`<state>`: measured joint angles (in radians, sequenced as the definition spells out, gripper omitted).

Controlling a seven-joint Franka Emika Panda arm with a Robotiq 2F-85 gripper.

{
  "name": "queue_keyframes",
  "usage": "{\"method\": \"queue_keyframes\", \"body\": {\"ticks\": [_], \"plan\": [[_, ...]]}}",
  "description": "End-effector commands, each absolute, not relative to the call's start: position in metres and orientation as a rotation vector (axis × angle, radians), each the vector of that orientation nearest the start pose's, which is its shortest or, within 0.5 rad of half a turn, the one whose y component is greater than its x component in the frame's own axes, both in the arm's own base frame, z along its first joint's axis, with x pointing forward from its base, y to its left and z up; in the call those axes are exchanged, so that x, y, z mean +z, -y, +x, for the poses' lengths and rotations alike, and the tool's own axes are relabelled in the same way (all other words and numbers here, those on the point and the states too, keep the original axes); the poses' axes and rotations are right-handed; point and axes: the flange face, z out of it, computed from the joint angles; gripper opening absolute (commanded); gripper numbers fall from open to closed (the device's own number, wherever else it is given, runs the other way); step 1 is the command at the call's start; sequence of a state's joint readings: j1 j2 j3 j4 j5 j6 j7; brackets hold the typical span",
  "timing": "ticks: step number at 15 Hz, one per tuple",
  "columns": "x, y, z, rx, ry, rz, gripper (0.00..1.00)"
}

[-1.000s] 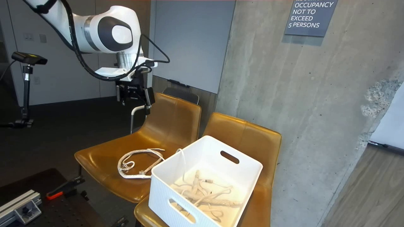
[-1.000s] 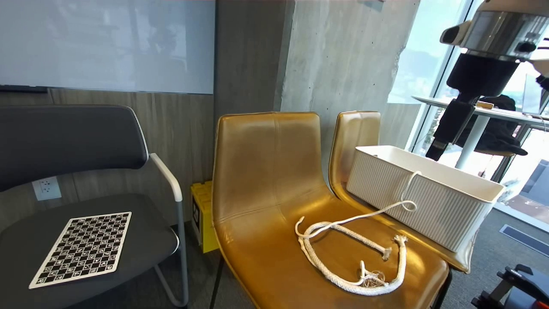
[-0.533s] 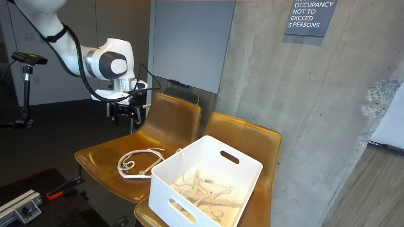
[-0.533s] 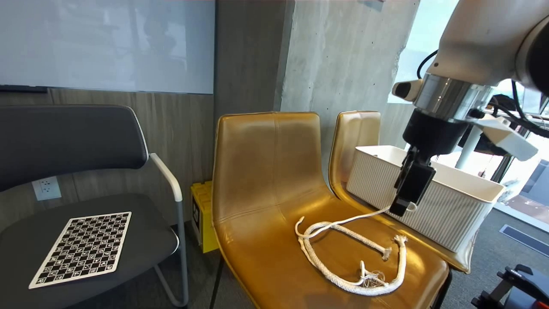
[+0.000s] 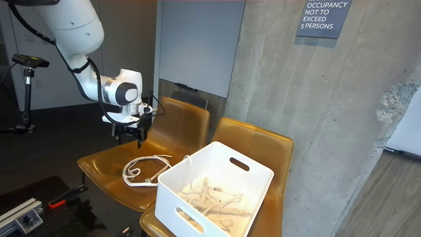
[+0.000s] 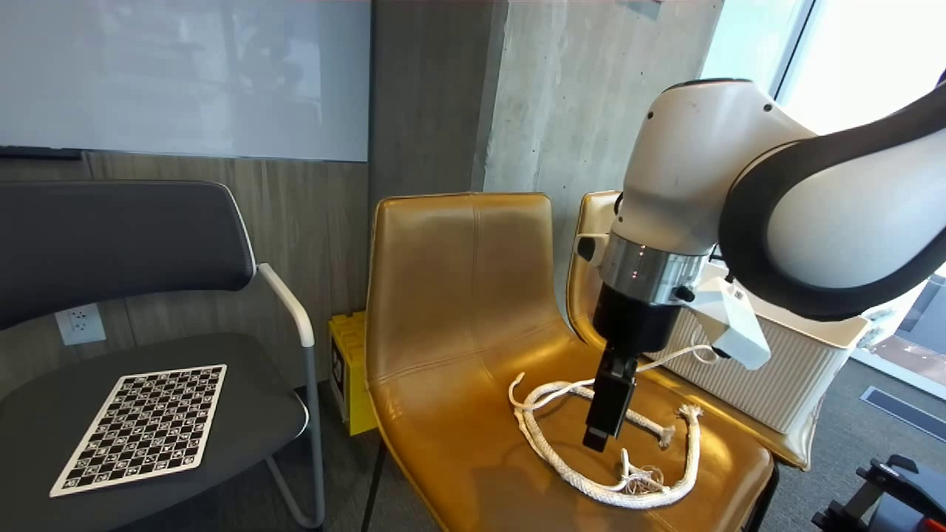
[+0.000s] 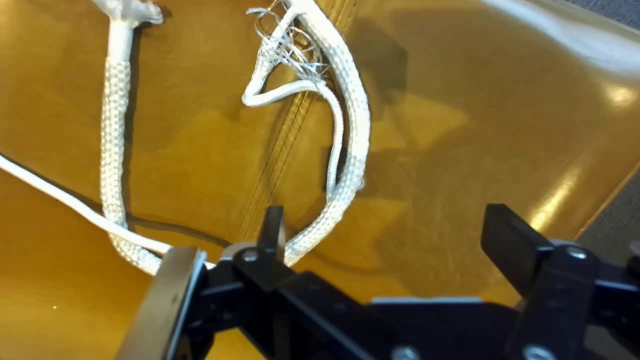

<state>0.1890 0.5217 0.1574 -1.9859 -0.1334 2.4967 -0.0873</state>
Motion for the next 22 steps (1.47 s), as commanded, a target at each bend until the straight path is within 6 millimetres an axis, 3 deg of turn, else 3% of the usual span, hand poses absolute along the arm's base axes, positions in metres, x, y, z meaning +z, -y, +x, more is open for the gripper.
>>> {"method": "queue_keyframes", "body": {"ticks": [1,6,12,13,15,22], "plan": [[0.172,-0.206,0.608,0.011,0.756,-3.051,1.0],[0.134,-0.209,0.635,0.011,0.665,-3.053,1.0],[0.089,-0.218,0.641,0.062,0.6,-3.051,0.99],[0.083,-0.217,0.642,0.07,0.593,-3.055,0.74],[0.08,-0.215,0.644,0.086,0.583,-3.058,0.69],[0.08,-0.213,0.642,0.146,0.547,-3.068,0.16]]}}
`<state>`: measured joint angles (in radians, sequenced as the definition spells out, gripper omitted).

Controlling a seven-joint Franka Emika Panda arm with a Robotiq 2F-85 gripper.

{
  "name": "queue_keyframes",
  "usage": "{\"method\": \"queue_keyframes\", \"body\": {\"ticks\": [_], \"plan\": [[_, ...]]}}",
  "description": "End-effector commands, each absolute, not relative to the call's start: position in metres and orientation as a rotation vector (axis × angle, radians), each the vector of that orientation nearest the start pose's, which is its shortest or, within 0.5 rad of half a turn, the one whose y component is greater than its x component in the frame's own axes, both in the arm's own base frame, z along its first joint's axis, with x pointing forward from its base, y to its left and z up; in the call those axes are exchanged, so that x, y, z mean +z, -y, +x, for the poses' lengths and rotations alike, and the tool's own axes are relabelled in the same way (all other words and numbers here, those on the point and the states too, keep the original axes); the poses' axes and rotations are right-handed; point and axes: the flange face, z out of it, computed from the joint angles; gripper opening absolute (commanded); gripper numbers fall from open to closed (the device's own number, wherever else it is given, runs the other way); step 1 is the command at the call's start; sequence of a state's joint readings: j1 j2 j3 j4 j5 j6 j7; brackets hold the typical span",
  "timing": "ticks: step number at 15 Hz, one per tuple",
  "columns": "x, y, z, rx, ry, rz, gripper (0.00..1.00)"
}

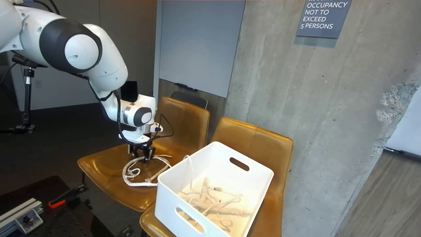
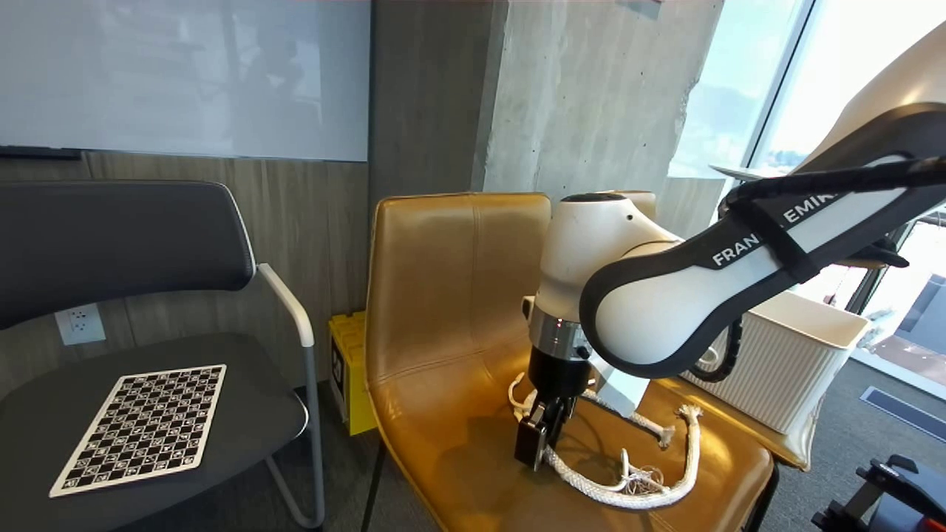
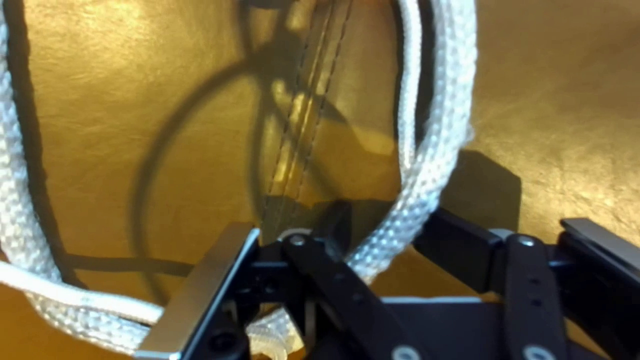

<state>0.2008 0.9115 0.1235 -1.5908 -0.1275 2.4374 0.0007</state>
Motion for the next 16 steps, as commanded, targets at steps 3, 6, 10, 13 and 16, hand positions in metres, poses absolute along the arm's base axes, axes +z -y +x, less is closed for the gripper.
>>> {"method": "queue_keyframes", "body": {"ticks": [3,6,10,13,16], "plan": [[0.082,-0.213,0.638,0.166,0.541,-3.068,0.0],[0.094,-0.211,0.632,0.187,0.532,-3.07,0.0],[0.142,-0.204,0.626,0.175,0.515,-3.09,0.0],[0.207,-0.188,0.637,0.12,0.487,-3.131,0.0],[0.282,-0.164,0.65,0.037,0.447,-3.195,0.0]]}}
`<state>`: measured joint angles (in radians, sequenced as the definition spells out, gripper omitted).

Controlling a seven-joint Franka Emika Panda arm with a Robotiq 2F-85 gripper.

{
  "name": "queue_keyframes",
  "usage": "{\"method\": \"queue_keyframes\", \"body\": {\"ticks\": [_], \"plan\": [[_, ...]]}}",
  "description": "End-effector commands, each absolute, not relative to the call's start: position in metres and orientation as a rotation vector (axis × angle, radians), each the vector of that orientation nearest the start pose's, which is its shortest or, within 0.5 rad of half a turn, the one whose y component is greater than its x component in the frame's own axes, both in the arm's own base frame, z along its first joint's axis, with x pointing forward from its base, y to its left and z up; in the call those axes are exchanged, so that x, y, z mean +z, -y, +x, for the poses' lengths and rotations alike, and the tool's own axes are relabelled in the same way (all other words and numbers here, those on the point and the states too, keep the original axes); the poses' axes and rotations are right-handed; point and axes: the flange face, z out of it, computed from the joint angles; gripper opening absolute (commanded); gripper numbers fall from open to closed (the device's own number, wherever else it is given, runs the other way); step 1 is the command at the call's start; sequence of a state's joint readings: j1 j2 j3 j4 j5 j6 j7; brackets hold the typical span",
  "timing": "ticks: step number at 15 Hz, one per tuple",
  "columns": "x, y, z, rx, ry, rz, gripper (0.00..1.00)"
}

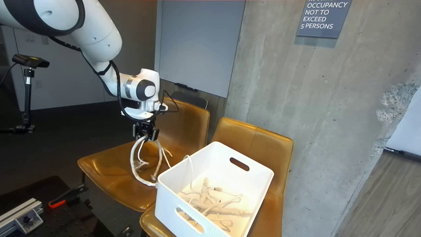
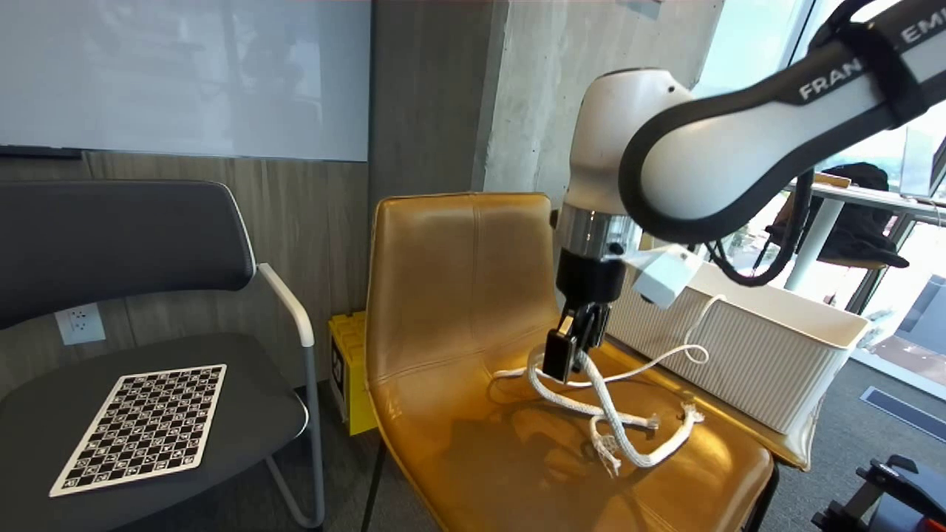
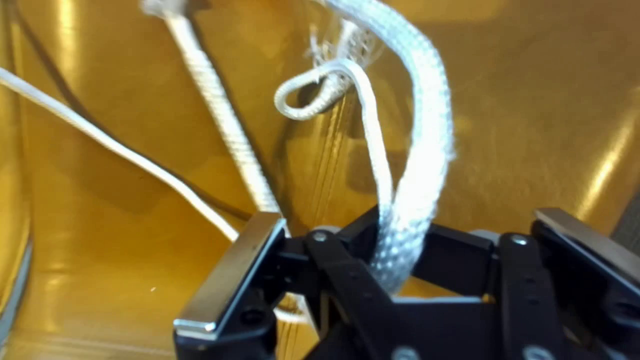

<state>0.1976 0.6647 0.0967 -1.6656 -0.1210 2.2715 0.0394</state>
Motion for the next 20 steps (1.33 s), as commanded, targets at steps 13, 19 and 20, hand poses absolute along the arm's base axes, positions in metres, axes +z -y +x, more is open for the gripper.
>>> {"method": "queue_keyframes", "body": {"ticks": [13,19,20], "plan": [[0.602,0.035,0.658,-0.282,0.048,-3.464,0.0],[0.589,0.118,0.65,-0.276,-0.119,-3.463,0.0],[0.573,0.13,0.647,-0.255,-0.145,-3.452,0.0]]}}
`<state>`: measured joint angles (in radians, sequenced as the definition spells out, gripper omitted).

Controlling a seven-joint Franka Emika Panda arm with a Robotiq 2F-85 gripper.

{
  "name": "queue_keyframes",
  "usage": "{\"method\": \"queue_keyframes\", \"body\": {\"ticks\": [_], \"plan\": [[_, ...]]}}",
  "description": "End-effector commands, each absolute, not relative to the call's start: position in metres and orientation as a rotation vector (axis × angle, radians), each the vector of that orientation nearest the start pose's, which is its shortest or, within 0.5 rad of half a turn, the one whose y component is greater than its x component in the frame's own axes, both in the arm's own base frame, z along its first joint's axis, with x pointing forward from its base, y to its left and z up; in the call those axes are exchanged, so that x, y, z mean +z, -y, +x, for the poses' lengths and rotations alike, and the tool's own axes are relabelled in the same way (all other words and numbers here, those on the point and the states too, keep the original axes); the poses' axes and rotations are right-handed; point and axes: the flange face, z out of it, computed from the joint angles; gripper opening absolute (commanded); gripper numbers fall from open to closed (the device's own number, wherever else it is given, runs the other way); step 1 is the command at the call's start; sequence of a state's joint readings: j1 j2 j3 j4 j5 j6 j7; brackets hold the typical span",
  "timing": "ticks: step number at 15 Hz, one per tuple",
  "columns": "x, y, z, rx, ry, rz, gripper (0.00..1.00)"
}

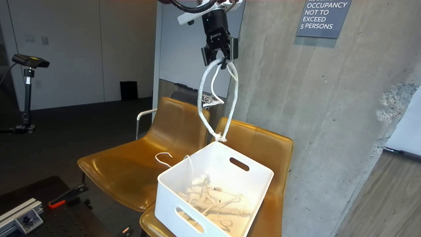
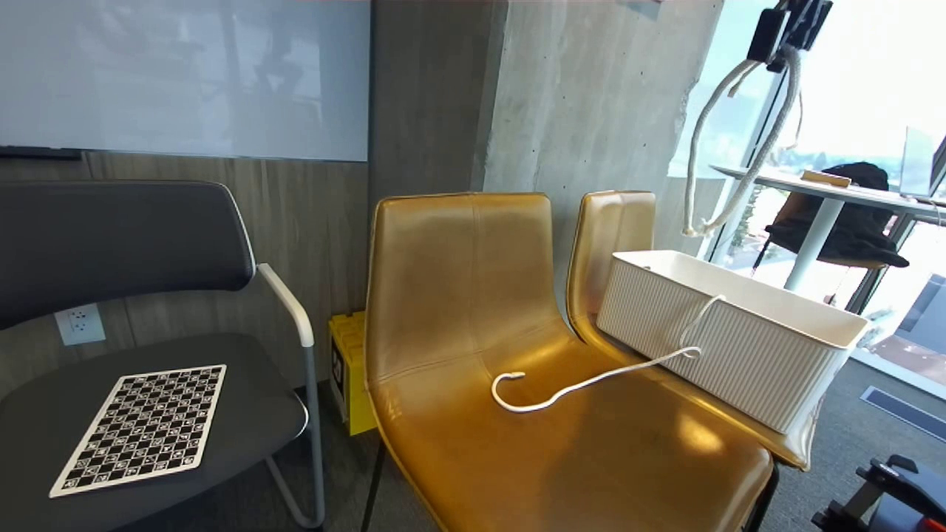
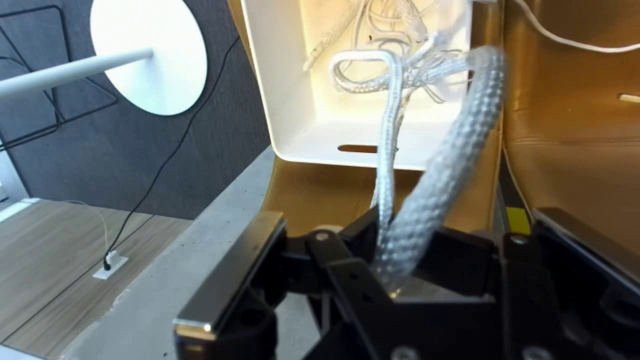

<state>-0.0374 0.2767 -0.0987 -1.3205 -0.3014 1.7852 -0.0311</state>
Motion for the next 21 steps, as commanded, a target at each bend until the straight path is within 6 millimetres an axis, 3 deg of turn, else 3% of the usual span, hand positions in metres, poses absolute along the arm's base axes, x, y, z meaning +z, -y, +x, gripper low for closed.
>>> {"method": "queue_keyframes", "body": {"ticks": [1,6,7,8,10,13,17,19,21], "plan": [[0.557,0.138,0.645,-0.236,-0.169,-3.444,0.0],[0.473,0.181,0.628,-0.146,-0.25,-3.408,0.0],[0.463,0.183,0.624,-0.129,-0.256,-3.399,0.04],[0.454,0.179,0.62,-0.114,-0.257,-3.388,0.26],[0.447,0.164,0.613,-0.105,-0.232,-3.382,0.32],[0.457,0.127,0.599,-0.145,-0.155,-3.392,0.52],[0.472,0.038,0.572,-0.213,0.088,-3.397,0.81],[0.462,-0.011,0.56,-0.195,0.284,-3.367,0.96],[0.449,-0.052,0.551,-0.16,0.494,-3.316,1.0]]}}
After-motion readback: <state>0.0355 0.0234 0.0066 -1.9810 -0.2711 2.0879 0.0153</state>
